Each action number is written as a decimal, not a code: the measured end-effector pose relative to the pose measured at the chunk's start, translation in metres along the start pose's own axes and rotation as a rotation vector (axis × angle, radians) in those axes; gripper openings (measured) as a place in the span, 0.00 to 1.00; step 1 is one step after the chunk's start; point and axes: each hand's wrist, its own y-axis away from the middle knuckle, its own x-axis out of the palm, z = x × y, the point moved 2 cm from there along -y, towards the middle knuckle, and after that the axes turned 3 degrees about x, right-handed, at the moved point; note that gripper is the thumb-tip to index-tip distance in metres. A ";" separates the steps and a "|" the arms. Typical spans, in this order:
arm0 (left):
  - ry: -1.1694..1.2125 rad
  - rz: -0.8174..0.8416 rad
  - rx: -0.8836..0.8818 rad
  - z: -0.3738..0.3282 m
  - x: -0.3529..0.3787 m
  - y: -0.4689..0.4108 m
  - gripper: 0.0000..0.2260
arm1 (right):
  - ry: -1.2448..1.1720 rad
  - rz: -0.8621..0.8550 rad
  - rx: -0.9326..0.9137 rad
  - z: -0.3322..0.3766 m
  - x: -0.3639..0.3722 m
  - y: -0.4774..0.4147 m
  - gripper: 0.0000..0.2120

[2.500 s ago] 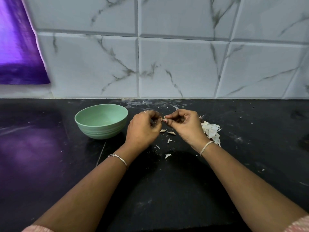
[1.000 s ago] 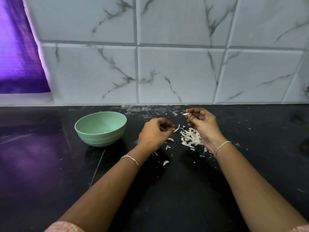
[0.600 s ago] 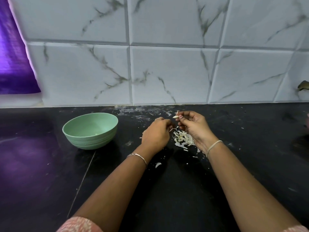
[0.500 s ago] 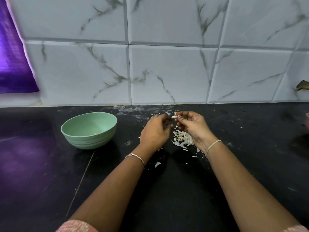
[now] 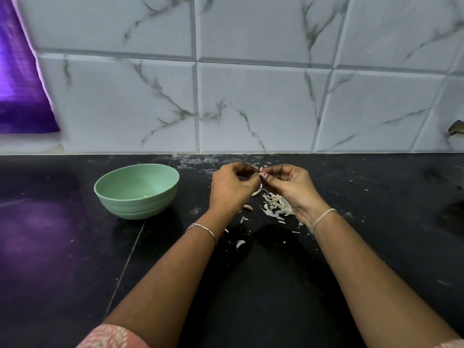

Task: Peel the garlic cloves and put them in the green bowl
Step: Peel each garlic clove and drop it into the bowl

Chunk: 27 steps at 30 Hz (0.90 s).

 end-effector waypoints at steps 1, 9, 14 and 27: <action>0.003 -0.003 -0.007 0.000 0.000 0.000 0.04 | -0.002 -0.001 0.004 -0.001 0.000 0.000 0.05; 0.084 0.043 -0.122 0.003 -0.006 -0.001 0.01 | -0.019 0.042 0.039 -0.002 0.001 0.002 0.05; 0.105 0.080 -0.155 0.004 -0.013 0.002 0.03 | -0.042 0.081 0.107 -0.006 0.003 0.003 0.03; 0.298 0.133 -0.258 0.011 -0.016 0.002 0.03 | -0.026 0.096 0.081 -0.005 0.006 0.006 0.03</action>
